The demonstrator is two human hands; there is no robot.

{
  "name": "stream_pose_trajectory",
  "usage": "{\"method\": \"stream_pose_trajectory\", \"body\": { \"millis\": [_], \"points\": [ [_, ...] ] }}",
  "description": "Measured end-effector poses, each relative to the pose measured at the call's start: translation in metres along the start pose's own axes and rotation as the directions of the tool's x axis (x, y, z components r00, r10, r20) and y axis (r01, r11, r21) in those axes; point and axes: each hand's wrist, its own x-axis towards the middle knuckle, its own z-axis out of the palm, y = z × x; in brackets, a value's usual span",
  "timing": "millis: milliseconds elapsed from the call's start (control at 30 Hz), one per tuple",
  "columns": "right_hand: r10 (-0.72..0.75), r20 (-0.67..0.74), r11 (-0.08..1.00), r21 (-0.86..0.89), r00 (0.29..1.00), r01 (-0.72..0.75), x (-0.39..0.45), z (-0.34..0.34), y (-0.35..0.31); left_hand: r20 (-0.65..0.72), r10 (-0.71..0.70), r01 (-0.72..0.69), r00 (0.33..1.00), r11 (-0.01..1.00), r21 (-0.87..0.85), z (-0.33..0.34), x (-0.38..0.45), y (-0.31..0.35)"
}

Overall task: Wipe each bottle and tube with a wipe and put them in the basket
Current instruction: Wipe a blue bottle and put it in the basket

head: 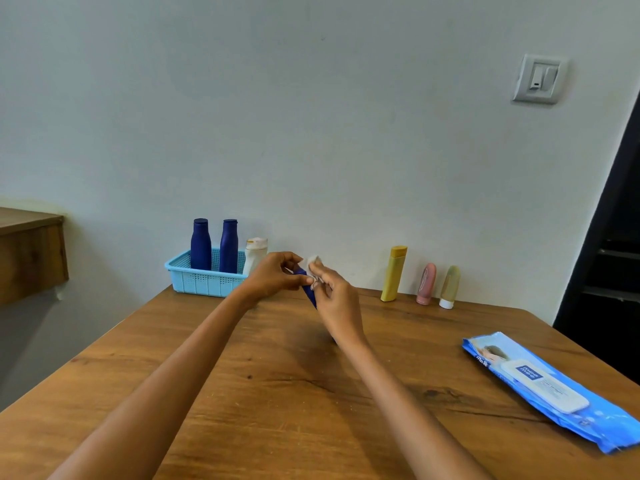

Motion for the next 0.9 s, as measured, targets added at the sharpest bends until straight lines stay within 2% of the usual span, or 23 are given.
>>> {"method": "stream_pose_trajectory", "body": {
  "millis": [133, 333, 467, 533, 600, 667, 767, 900],
  "points": [
    [-0.078, 0.043, 0.992, -0.092, 0.996, 0.082, -0.008, -0.008, 0.017, -0.003, -0.026, 0.027, 1.000, 0.999, 0.043, -0.007, -0.002, -0.007],
    [0.049, 0.023, 0.977, -0.207, 0.999, -0.043, -0.006, -0.012, 0.029, -0.056, -0.039, 0.044, 0.998, 0.994, 0.101, 0.000, 0.001, -0.006],
    [-0.060, 0.038, 0.982, -0.179, 0.997, 0.066, -0.007, -0.004, 0.016, -0.090, -0.019, 0.028, 0.996, 0.994, 0.105, 0.001, 0.001, -0.003],
    [-0.070, 0.022, 0.976, -0.205, 0.997, 0.072, -0.011, -0.005, 0.017, -0.087, -0.036, 0.044, 0.996, 0.995, 0.086, -0.001, 0.001, -0.006],
    [-0.018, 0.016, 0.968, -0.252, 1.000, 0.021, -0.015, -0.008, 0.022, -0.086, -0.062, 0.070, 0.994, 0.994, 0.088, -0.004, 0.000, -0.010],
    [0.113, 0.045, 0.942, -0.323, 0.993, -0.093, -0.017, -0.013, 0.029, -0.092, -0.078, 0.087, 0.993, 0.992, 0.089, -0.007, -0.001, -0.013],
    [0.344, 0.137, 0.878, -0.397, 0.929, -0.266, -0.015, -0.021, 0.037, -0.104, -0.092, 0.098, 0.990, 0.994, 0.049, -0.010, 0.000, -0.013],
    [0.426, 0.176, 0.840, -0.441, 0.887, -0.316, -0.008, -0.023, 0.035, -0.089, -0.081, 0.085, 0.993, 0.996, 0.037, -0.009, 0.000, -0.010]
  ]
}}
